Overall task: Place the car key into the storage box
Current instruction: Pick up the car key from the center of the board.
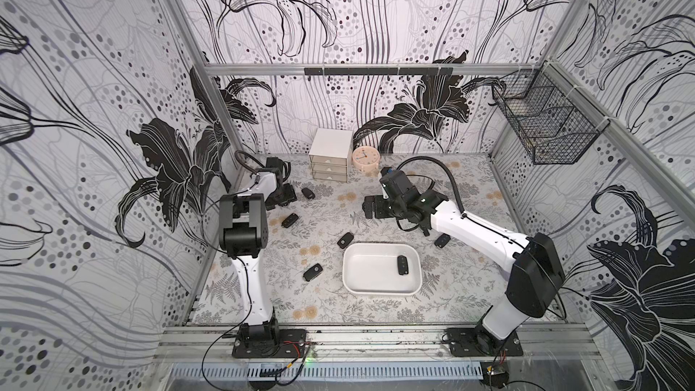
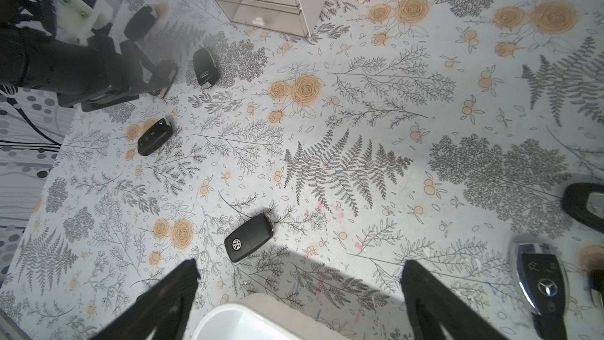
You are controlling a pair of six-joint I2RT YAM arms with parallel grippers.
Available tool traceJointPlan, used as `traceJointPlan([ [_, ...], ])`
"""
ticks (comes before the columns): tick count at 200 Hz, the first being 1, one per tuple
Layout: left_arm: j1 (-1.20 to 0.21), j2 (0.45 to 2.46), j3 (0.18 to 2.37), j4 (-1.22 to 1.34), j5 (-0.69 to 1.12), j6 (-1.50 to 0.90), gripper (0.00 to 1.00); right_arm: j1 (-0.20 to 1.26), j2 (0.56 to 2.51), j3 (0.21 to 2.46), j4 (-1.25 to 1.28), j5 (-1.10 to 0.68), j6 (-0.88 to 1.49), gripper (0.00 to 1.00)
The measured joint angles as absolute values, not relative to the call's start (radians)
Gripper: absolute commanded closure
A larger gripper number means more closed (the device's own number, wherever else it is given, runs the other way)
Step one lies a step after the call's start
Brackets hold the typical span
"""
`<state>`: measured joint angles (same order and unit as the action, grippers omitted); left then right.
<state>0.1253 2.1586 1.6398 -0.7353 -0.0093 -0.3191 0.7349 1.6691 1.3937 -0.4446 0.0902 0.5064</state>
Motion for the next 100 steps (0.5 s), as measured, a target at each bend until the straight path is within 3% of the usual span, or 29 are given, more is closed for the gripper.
traceJointPlan([
  [48,0.131,2.225,1.707,-0.738,-0.011,-0.304,0.28,0.73,1.697,1.404,-0.461,0.089,0.506,0.0],
  [58,0.131,2.234,1.722,-0.74,-0.013,-0.302,0.36,0.728,1.697,1.404,-0.464,0.089,0.506,0.0],
  [76,0.132,2.251,1.747,-0.739,-0.016,-0.299,0.39,0.727,1.697,1.406,-0.465,0.089,0.507,0.0],
  [100,0.132,2.26,1.76,-0.739,-0.014,-0.299,0.51,0.725,1.697,1.406,-0.469,0.089,0.507,0.0],
])
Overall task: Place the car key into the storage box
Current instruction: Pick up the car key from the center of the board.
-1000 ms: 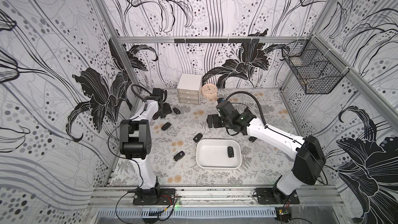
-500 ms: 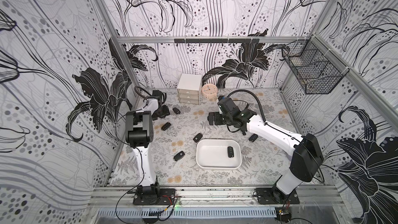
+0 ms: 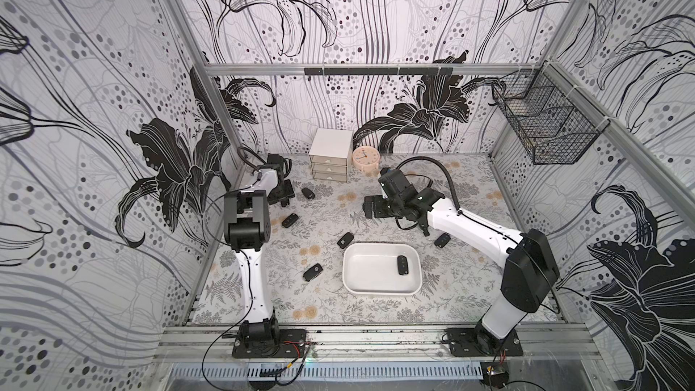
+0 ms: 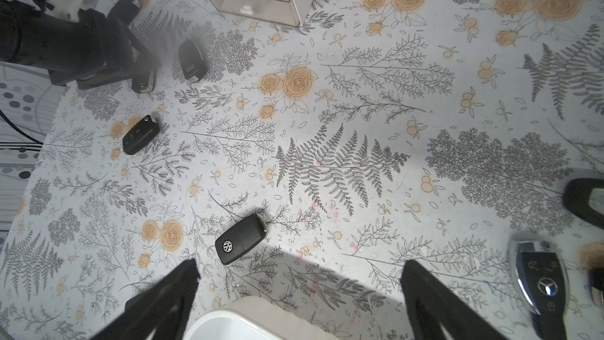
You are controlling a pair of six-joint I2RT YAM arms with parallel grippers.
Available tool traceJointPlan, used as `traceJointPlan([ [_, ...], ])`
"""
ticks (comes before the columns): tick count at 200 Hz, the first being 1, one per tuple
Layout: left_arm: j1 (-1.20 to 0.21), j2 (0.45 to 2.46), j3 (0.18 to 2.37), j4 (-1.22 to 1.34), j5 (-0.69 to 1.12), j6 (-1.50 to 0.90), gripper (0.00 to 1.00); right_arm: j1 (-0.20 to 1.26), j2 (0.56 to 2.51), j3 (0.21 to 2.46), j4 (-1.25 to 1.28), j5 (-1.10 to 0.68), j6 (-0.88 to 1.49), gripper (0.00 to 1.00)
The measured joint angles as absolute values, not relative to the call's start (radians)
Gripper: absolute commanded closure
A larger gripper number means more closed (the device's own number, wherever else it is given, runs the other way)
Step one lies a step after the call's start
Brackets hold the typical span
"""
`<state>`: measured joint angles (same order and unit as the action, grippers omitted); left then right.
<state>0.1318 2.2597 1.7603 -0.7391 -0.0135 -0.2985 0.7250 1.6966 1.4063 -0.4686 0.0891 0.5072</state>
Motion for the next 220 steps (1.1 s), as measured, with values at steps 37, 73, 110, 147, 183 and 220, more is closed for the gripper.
traceJointPlan([
  [37,0.132,2.259,1.76,-0.732,0.003,-0.295,0.73,0.725,1.697,1.406,-0.477,0.09,0.511,0.0],
  [73,0.13,2.247,1.745,-0.73,0.024,-0.317,0.73,0.725,1.696,1.406,-0.482,0.096,0.516,0.0],
  [110,0.118,2.15,1.635,-0.728,0.038,-0.369,0.74,0.725,1.679,1.403,-0.491,0.12,0.518,0.0],
  [147,0.096,1.958,1.504,-0.726,0.063,-0.432,0.74,0.725,1.639,1.403,-0.502,0.149,0.514,0.0],
  [183,0.047,1.808,1.431,-0.727,0.081,-0.474,0.75,0.725,1.612,1.383,-0.501,0.153,0.522,0.0],
  [220,-0.04,1.684,1.34,-0.728,0.106,-0.511,0.75,0.725,1.532,1.278,-0.482,0.145,0.561,0.0],
])
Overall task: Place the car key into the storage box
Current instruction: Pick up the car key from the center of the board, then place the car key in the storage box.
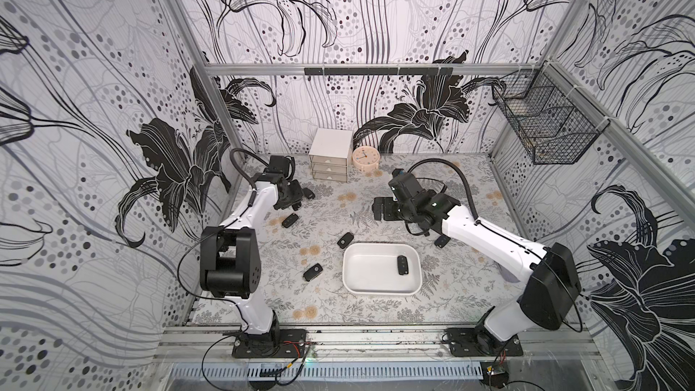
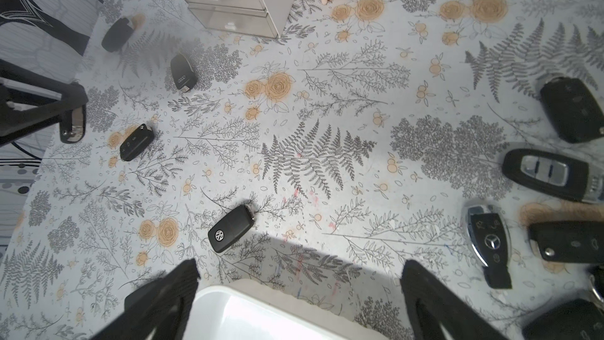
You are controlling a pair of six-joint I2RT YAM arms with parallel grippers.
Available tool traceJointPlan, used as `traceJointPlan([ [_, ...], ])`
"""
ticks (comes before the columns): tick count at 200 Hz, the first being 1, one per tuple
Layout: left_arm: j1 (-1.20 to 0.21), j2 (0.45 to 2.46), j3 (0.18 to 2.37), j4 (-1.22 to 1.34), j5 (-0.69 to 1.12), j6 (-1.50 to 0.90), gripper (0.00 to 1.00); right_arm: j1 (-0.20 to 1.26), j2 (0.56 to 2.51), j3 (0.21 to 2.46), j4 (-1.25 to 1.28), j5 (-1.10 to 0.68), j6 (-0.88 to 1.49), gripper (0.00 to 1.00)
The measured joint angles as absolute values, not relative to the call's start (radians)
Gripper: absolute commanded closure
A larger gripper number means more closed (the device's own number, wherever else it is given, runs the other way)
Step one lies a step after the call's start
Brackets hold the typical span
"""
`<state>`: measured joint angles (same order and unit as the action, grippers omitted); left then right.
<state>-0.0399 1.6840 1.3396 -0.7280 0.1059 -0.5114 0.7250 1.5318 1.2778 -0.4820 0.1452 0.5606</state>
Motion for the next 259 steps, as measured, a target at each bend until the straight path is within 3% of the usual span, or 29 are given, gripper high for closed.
traceJointPlan([
  [76,-0.347,1.514,1.241,-0.747,0.104,-0.618,0.74,0.725,1.3,1.027,-0.419,0.096,0.625,0.0],
  [142,-0.631,1.478,1.219,-0.762,-0.023,-0.808,0.75,0.725,1.042,0.834,-0.414,0.024,0.616,0.0],
  [199,-0.826,1.575,1.224,-0.736,-0.108,-0.951,0.75,0.725,0.829,0.691,-0.426,-0.037,0.616,0.0],
  [259,-0.926,1.787,1.293,-0.691,-0.122,-1.002,0.75,0.725,0.68,0.605,-0.467,-0.057,0.631,0.0],
])
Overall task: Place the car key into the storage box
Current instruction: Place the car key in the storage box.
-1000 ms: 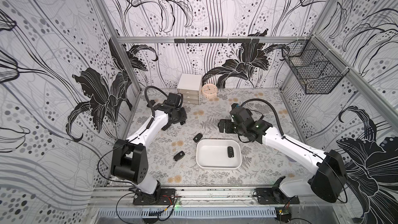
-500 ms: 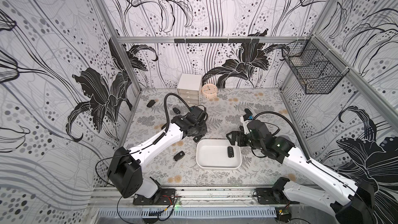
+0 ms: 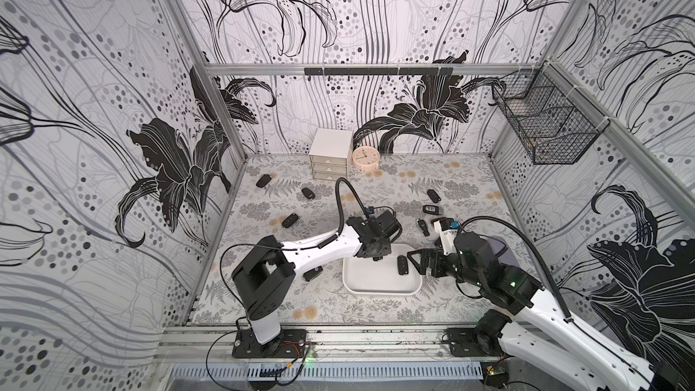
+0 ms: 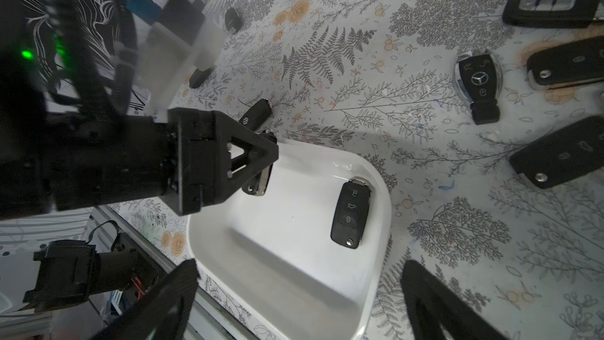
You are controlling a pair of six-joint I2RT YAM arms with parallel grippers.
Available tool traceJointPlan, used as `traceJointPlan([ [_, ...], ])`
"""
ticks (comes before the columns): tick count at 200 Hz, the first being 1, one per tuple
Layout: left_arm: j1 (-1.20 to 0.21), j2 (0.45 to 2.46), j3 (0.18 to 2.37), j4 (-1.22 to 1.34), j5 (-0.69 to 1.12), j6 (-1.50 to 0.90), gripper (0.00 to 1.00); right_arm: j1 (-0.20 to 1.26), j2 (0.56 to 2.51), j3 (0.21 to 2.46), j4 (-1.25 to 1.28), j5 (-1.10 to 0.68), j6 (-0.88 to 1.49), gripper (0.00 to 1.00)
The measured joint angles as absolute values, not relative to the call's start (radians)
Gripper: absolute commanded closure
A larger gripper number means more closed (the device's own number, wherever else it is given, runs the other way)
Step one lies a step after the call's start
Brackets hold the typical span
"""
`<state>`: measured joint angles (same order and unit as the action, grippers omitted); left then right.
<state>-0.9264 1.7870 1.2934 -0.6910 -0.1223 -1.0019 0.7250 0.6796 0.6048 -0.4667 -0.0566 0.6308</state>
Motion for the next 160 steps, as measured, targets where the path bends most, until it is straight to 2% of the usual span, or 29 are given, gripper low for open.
traceJointPlan([
  [69,-0.965,1.95,1.385,-0.666,-0.123,-1.02,0.75,0.725,0.628,0.597,-0.527,-0.056,0.636,0.0],
  [160,-1.009,1.997,1.437,-0.665,-0.123,-1.031,0.73,0.725,0.593,0.583,-0.562,-0.056,0.641,0.0],
])
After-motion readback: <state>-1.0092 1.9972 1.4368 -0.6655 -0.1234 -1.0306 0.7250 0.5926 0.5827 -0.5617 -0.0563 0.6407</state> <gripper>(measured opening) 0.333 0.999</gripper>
